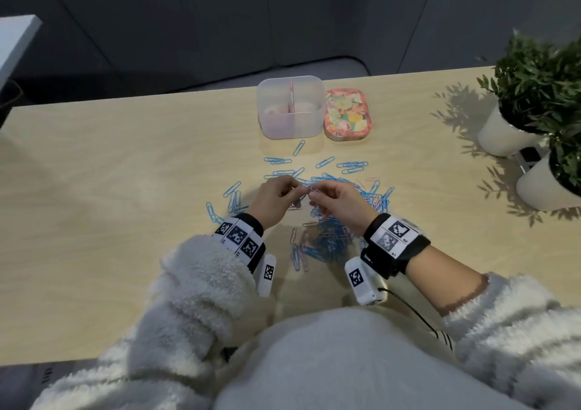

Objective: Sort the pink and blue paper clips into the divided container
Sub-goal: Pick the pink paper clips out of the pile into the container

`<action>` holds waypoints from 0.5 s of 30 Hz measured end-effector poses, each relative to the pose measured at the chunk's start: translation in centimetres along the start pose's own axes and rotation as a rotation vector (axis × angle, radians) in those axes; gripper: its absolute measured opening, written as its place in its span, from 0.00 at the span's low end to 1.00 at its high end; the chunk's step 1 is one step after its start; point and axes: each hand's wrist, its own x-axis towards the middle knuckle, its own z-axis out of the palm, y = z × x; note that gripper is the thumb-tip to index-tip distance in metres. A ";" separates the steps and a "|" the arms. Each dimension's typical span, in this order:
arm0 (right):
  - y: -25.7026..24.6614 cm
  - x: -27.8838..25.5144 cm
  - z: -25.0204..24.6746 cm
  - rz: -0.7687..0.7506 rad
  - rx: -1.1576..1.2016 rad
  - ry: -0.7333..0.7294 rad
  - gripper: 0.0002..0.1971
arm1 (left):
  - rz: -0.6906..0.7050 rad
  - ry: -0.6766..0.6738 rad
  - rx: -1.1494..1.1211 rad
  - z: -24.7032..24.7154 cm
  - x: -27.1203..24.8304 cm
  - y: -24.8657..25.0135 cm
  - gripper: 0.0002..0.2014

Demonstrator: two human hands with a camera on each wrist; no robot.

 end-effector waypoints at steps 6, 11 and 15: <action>0.6 0.2 -0.5 -0.125 -0.215 0.093 0.08 | -0.098 -0.134 -0.141 0.3 -0.4 0.2 0.08; 0.8 0.2 -0.6 -0.288 -0.351 0.158 0.06 | -0.120 -0.104 -0.156 0.7 -0.3 -0.3 0.08; 1.1 -0.3 -0.8 -0.319 -0.401 0.120 0.06 | -0.174 0.070 -0.292 0.8 -0.3 -0.7 0.07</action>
